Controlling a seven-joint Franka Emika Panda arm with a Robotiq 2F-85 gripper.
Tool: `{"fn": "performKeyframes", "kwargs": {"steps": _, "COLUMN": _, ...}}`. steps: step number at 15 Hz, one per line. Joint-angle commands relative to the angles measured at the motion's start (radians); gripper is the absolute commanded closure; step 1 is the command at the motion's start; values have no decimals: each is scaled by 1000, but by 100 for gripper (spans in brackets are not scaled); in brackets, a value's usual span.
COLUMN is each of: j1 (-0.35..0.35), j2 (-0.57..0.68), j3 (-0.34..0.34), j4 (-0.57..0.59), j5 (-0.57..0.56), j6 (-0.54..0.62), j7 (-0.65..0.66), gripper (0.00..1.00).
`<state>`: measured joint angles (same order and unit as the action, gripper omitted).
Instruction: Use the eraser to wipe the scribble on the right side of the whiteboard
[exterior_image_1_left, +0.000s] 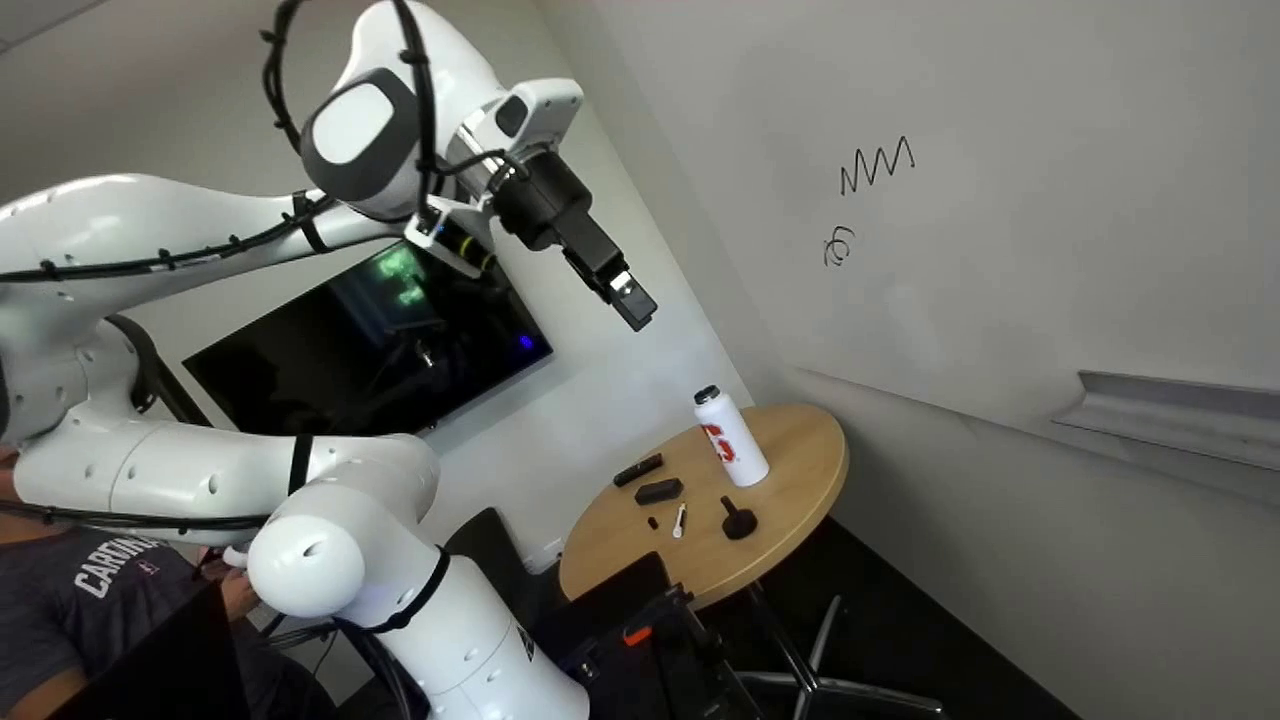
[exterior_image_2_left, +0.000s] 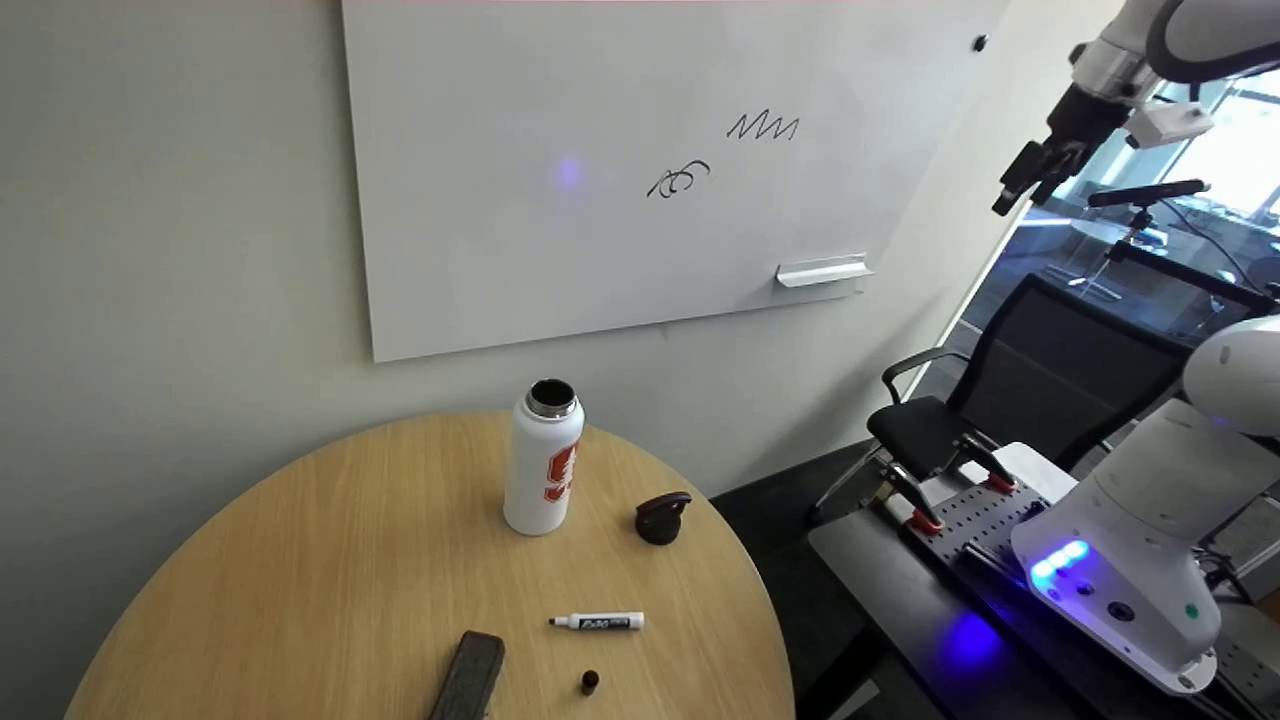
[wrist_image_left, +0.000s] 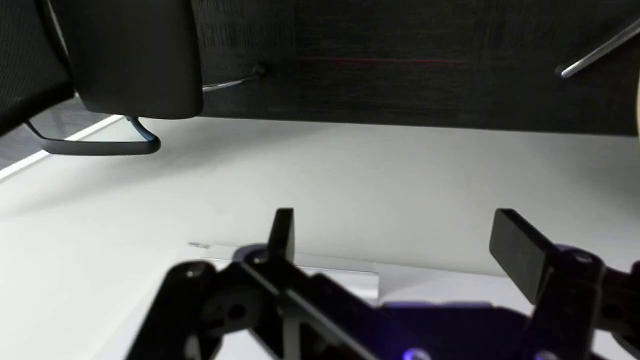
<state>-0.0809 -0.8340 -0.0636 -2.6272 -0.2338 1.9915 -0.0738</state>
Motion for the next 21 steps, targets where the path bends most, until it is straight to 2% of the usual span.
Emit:
{"fn": "performKeyframes", "kwargs": {"steps": 1, "j1": 112, "j2": 34, "j3": 91, "j4": -46, "j5": 31, "j6": 5, "j7": -16, "gripper": 0}}
{"fn": "performKeyframes", "kwargs": {"steps": 5, "j1": 262, "j2": 76, "j3": 198, "j4": -91, "j5": 74, "j6": 8, "j7": -26, "gripper": 0}}
{"fn": "performKeyframes", "kwargs": {"steps": 7, "j1": 326, "j2": 85, "j3": 214, "j4": -94, "j5": 109, "j6": 1, "j7": -49, "gripper": 0}}
{"fn": "performKeyframes", "kwargs": {"steps": 8, "j1": 287, "j2": 73, "j3": 215, "j4": -92, "j5": 81, "j6": -2, "j7": -3, "gripper": 0}}
{"fn": "performKeyframes", "kwargs": {"steps": 9, "j1": 306, "j2": 78, "j3": 223, "j4": -93, "j5": 85, "j6": -2, "j7": 2, "gripper": 0}}
{"fn": "performKeyframes", "kwargs": {"steps": 15, "j1": 295, "j2": 78, "j3": 217, "j4": -93, "j5": 85, "j6": -2, "j7": 2, "gripper": 0}}
{"fn": "performKeyframes", "kwargs": {"steps": 17, "j1": 355, "j2": 123, "j3": 258, "j4": -81, "j5": 73, "j6": 10, "j7": -58, "gripper": 0}}
{"fn": "performKeyframes", "kwargs": {"steps": 21, "j1": 501, "j2": 247, "j3": 384, "j4": -57, "j5": 145, "j6": 88, "j7": -51, "gripper": 0}}
